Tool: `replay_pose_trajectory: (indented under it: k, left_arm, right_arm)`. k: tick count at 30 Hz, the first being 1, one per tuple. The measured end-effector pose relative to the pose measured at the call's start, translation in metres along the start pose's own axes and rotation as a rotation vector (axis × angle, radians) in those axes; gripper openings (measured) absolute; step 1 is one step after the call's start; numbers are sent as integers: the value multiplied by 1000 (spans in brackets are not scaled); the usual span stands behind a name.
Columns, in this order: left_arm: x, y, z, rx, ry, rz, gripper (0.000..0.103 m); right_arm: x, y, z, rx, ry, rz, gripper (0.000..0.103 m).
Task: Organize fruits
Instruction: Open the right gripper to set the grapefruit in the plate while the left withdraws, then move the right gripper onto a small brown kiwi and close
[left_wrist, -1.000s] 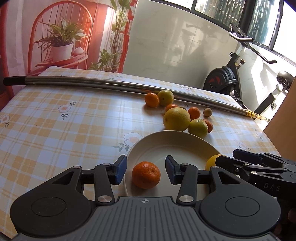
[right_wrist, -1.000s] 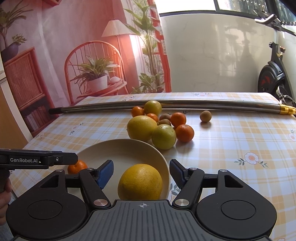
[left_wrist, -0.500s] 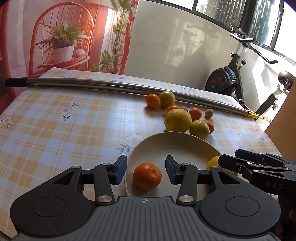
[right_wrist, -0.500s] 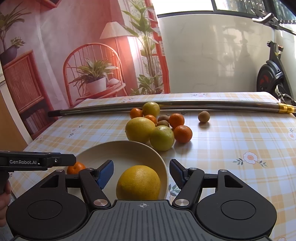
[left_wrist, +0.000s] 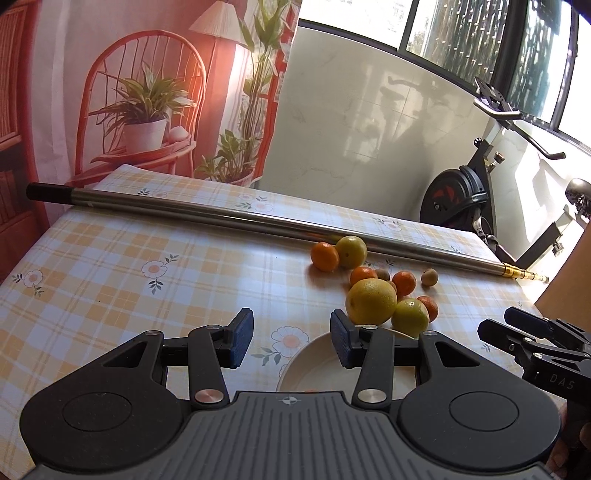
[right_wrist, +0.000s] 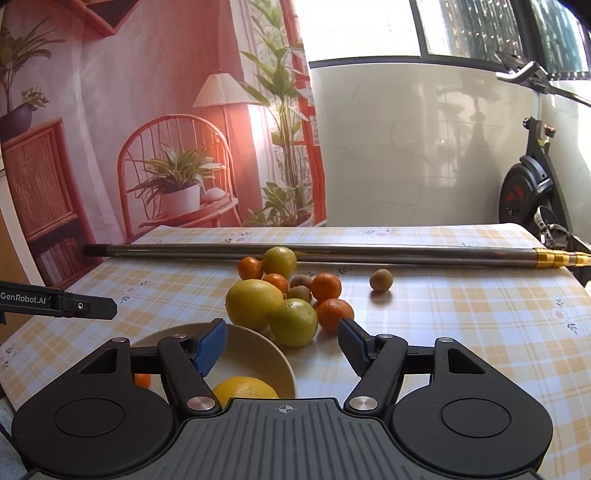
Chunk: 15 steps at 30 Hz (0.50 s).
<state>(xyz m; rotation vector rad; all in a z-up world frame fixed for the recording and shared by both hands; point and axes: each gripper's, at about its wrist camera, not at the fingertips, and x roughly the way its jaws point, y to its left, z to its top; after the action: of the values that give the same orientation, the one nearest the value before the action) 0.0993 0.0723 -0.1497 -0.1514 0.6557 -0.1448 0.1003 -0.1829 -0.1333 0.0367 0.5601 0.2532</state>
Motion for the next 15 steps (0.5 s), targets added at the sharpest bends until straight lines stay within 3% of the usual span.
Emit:
replay_pose_trajectory:
  k: [10, 15]
  left_arm:
    - [4, -4, 42, -11, -71, 15, 48]
    - [15, -9, 54, -10, -81, 25, 48]
  right_arm:
    - [9, -34, 40, -83, -101, -29, 63]
    - [32, -54, 48, -96, -111, -51, 63]
